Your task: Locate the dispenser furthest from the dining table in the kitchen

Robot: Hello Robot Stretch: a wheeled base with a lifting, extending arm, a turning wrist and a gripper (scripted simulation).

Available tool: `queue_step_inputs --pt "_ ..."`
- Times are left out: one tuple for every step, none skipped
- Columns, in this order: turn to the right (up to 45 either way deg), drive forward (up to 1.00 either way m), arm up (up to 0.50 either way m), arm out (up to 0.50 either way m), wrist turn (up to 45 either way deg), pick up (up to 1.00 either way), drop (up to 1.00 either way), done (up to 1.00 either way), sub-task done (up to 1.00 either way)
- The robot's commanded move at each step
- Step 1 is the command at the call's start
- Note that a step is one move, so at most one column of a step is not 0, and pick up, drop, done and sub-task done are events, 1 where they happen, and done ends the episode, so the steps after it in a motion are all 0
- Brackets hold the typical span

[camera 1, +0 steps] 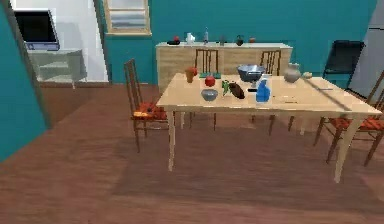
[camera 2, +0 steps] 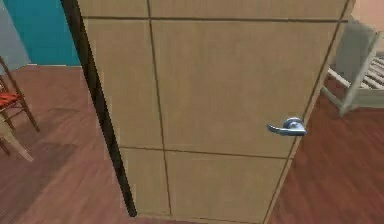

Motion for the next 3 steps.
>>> queue_step_inputs --pt "30.0 0.0 0.0 0.0 0.0 0.0 0.0 0.0 0.0" --pt "0.0 1.0 0.0 0.0 0.0 0.0 0.0 0.0 0.0" --pt "-45.0 0.0 0.0 0.0 0.0 0.0 0.0 0.0 0.0"
